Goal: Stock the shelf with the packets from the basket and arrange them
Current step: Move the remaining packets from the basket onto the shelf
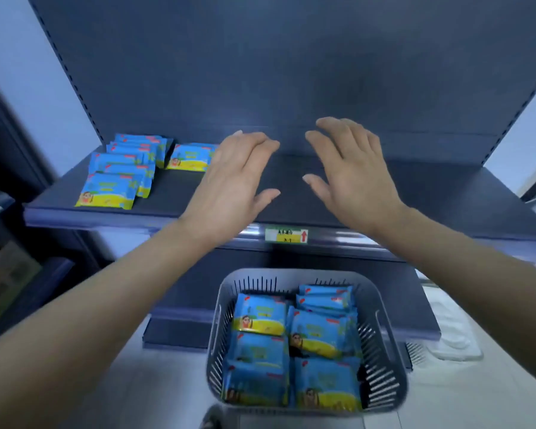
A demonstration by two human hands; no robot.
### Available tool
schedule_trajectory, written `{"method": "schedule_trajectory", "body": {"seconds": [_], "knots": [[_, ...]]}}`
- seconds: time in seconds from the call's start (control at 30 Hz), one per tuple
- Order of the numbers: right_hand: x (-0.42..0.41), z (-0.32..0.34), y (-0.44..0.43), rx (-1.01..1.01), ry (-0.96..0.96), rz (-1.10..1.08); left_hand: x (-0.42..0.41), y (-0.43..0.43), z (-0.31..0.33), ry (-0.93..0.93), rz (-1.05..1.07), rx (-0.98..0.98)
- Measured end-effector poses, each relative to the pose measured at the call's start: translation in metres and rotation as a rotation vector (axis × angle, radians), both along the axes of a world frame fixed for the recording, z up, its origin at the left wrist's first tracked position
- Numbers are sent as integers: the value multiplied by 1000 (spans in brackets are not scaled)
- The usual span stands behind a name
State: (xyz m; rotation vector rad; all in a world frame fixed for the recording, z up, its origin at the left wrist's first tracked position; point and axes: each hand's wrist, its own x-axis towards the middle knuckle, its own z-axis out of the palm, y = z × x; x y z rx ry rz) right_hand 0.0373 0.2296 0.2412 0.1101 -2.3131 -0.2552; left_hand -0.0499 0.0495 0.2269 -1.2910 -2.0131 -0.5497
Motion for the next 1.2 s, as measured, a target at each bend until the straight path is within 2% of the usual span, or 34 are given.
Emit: {"method": "schedule_trajectory", "body": {"seconds": [0.23,0.4,0.53,0.63,0.7,0.8,0.9,0.97,1.1,1.2], "knots": [[54,-140,17,-91,-355,36,63,12,-139,-322,56,-305],[74,-213,25,-71,-674,17,83,-3,-207,-660,169,-536],[79,-257,31,24,-976,-25,88,-26,-244,-842,240,-749],[79,-278,32,16,-1105,-63,87,-34,-260,-875,252,-880],[77,-287,31,-9,-1183,-91,83,-35,-265,-914,270,-898],[74,-295,29,-39,-1195,-137,78,-30,-266,-998,241,-965],[68,-296,26,-83,-1215,-208,79,-28,-265,-1001,212,-1108],[64,-292,24,-100,-1240,-241,78,-32,-267,-1033,223,-1134],[57,-270,23,-141,-1237,-202,70,-28,-247,-1141,215,-1010],[47,-233,26,-155,-1158,-166,57,-13,-207,-1098,192,-952]]}}
